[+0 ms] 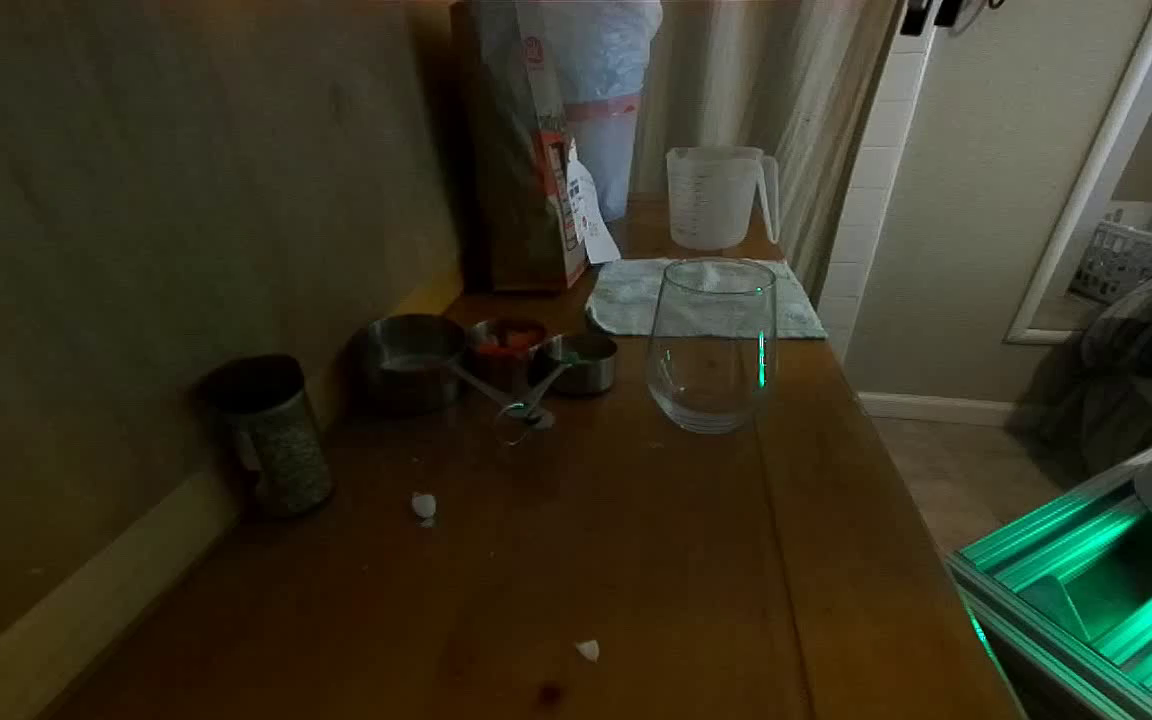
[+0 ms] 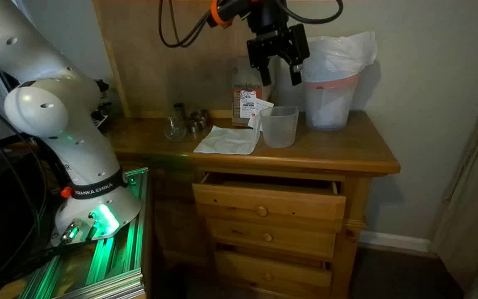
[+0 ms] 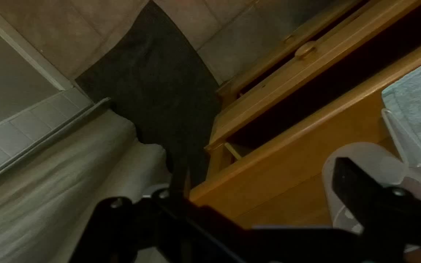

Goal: Turn the plastic jar over

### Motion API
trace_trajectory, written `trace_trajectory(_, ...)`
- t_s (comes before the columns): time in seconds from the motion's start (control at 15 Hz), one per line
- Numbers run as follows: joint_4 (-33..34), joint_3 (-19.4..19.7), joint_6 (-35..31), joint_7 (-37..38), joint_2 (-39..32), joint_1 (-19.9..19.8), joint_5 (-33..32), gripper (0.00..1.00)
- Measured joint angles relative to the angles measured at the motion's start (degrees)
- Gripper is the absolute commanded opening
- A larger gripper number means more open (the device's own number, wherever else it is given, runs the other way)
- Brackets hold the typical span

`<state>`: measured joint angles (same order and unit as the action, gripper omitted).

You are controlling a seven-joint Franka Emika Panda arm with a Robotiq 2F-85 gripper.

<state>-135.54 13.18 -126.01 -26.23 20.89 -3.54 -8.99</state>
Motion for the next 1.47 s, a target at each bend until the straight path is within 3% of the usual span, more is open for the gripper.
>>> trace_trajectory(0.53,-0.03,-0.54,0.17,-0.37,0.01,0.18,0.02,1.00)
trace_trajectory(1.13,-6.30,-8.22,-2.06,-2.99,-1.94,9.49,4.14,1.00)
trace_trajectory(1.47,-11.33,-8.42,-10.86,-3.08,-4.94,9.91,9.01,1.00)
